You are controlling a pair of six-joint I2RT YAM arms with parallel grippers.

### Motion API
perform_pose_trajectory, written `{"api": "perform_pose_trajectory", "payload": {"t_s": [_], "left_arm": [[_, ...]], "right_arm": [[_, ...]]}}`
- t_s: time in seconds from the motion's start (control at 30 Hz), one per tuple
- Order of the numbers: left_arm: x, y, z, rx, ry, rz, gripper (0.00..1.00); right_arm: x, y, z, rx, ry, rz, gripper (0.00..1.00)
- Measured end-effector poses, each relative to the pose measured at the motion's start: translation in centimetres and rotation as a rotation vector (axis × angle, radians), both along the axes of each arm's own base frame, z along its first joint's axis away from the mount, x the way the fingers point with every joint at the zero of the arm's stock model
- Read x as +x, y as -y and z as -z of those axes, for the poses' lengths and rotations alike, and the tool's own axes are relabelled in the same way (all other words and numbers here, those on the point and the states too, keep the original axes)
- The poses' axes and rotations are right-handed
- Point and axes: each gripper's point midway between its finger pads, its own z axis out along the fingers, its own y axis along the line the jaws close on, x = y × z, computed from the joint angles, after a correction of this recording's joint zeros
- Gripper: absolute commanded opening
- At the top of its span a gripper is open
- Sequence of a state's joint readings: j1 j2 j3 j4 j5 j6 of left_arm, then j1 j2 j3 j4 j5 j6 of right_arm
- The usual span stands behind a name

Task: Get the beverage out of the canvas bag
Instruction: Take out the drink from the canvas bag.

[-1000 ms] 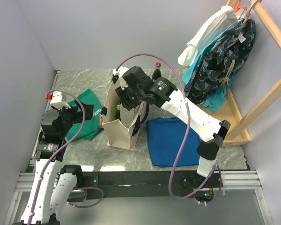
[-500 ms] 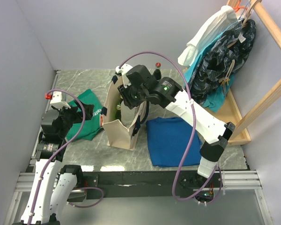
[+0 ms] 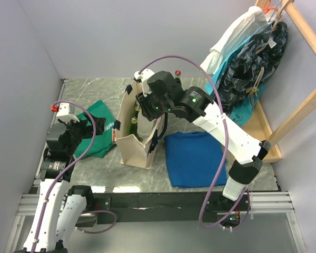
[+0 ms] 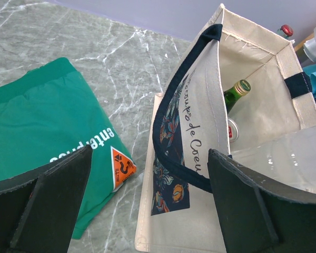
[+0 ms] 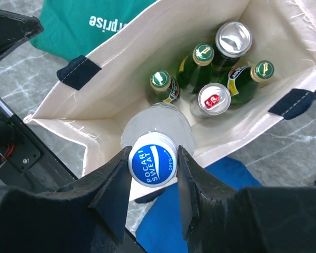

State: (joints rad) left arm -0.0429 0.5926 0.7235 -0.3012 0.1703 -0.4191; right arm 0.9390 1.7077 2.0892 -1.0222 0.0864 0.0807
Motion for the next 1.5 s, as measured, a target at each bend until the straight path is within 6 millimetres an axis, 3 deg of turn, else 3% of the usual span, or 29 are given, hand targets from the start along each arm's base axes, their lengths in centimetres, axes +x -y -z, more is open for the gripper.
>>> {"api": "perform_pose_trajectory", "payload": {"t_s": [0.6, 1.13, 1.5], "left_arm": [[0.0, 0.0, 0.0, 0.0, 0.0, 0.0, 0.96], [0.0, 0.0, 0.0, 0.0, 0.0, 0.0, 0.96], [0.0, 0.0, 0.0, 0.0, 0.0, 0.001, 0.96]], "right_arm": [[-1.0, 1.5, -3.2, 0.06, 0.053, -0.001, 0.0], [-2.4, 3.8, -8.0, 0.16, 0.15, -0.001, 0.0], [-2.2, 4.9, -9.5, 0.174, 0.21, 0.026, 0.0]]}}
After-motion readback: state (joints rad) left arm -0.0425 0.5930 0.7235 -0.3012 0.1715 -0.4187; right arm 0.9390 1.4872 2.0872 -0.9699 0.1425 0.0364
